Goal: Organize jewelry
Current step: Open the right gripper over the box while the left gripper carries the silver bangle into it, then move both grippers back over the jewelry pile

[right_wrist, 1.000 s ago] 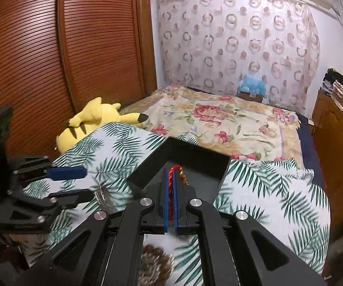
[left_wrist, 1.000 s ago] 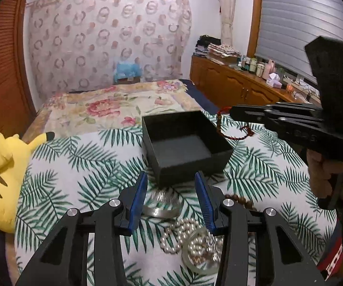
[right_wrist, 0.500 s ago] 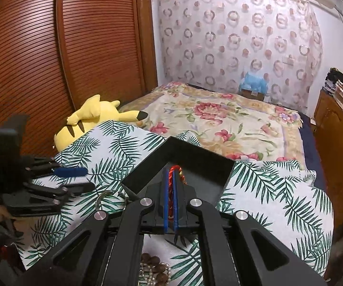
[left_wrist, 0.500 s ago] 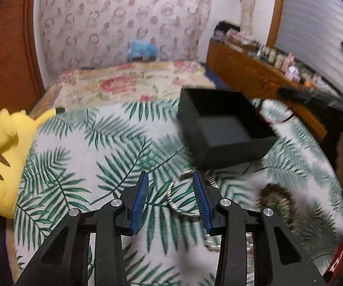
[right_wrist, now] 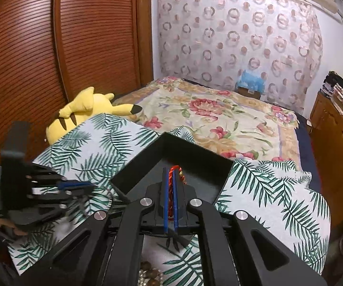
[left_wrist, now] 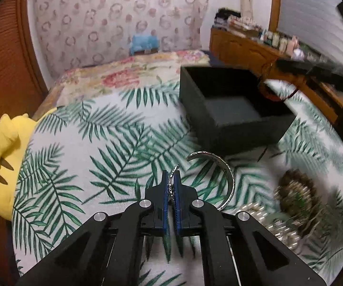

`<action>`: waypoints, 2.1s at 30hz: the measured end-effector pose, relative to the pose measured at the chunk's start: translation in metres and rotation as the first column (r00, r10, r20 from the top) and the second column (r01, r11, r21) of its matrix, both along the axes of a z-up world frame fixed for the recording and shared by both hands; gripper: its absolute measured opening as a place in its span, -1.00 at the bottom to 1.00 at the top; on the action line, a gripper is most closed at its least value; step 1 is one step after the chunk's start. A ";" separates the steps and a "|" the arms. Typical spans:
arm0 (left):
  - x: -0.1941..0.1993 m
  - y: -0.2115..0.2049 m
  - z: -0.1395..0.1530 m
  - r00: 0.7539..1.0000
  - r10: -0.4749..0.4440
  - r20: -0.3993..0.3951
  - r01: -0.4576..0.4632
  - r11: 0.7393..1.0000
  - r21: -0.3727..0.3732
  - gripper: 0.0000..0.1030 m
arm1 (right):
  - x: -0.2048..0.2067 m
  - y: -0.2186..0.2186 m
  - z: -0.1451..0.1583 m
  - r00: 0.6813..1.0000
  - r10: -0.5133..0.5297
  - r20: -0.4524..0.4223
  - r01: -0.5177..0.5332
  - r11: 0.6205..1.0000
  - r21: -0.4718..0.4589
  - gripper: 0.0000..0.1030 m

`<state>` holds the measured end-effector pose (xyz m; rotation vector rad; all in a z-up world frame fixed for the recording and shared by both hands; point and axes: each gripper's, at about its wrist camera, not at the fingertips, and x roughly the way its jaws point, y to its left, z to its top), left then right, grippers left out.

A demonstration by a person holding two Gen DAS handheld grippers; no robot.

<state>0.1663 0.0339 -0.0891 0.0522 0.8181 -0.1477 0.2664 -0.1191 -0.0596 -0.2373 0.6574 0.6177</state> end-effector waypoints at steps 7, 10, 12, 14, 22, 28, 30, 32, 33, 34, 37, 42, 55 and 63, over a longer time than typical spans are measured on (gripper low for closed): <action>0.004 -0.013 0.039 0.997 -0.014 0.078 0.016 1.000 -0.017 -0.93 | 0.023 0.005 -0.015 0.998 -0.038 -0.040 0.037 0.999 -0.010 -0.56; 0.017 -0.023 0.051 0.995 -0.021 0.095 0.023 1.000 -0.019 -0.93 | 0.024 -0.002 -0.013 0.998 -0.054 -0.039 0.055 0.998 0.016 -0.39; 0.023 -0.028 0.055 0.995 -0.024 0.101 0.026 1.000 -0.015 -0.93 | 0.022 -0.010 -0.011 0.997 -0.062 -0.045 0.063 0.997 0.038 -0.39; 0.031 -0.034 0.058 0.994 -0.027 0.105 0.029 0.999 -0.013 -0.93 | 0.019 -0.017 -0.012 0.997 -0.066 -0.044 0.068 0.997 0.039 -0.39; 0.068 -0.060 0.048 0.997 -0.039 0.069 0.038 0.999 0.015 -0.93 | 0.001 -0.051 -0.016 0.994 -0.103 -0.044 0.105 0.993 0.050 -0.39; 0.078 -0.066 0.038 0.998 -0.051 0.026 0.051 0.999 -0.004 -0.79 | -0.015 -0.065 -0.022 0.995 -0.093 -0.039 0.095 0.994 0.056 -0.39; 0.068 -0.064 0.038 0.998 -0.055 0.035 0.055 0.998 -0.005 -0.70 | -0.022 -0.069 -0.025 0.995 -0.087 -0.038 0.089 0.994 0.062 -0.39; 0.055 -0.059 0.040 0.997 -0.059 0.041 0.059 0.998 -0.012 -0.60 | -0.032 -0.074 -0.030 0.995 -0.085 -0.043 0.088 0.994 0.069 -0.39; 0.047 -0.056 0.041 0.997 -0.064 0.045 0.065 0.998 -0.017 -0.55 | -0.037 -0.074 -0.031 0.995 -0.086 -0.044 0.089 0.994 0.067 -0.39; 0.041 -0.056 0.042 0.997 -0.065 0.047 0.066 0.998 -0.016 -0.50 | -0.043 -0.074 -0.033 0.995 -0.087 -0.042 0.090 0.994 0.065 -0.39; 0.013 -0.048 0.043 0.995 -0.073 0.062 0.075 0.997 -0.027 -0.42 | -0.067 -0.075 -0.042 0.996 -0.077 -0.038 0.080 0.994 0.075 -0.39; -0.024 -0.040 0.038 0.994 -0.082 0.067 0.086 0.995 -0.054 -0.35 | -0.100 -0.077 -0.051 0.996 -0.076 -0.048 0.080 0.992 0.094 -0.39; -0.079 -0.060 -0.004 0.992 -0.126 -0.018 0.122 0.983 -0.137 -0.34 | -0.150 -0.081 -0.081 0.990 -0.108 -0.095 0.116 0.989 0.088 -0.39; -0.080 -0.066 -0.014 0.991 -0.126 -0.041 0.118 0.980 -0.161 -0.34 | -0.152 -0.076 -0.086 0.989 -0.096 -0.110 0.106 0.991 0.086 -0.39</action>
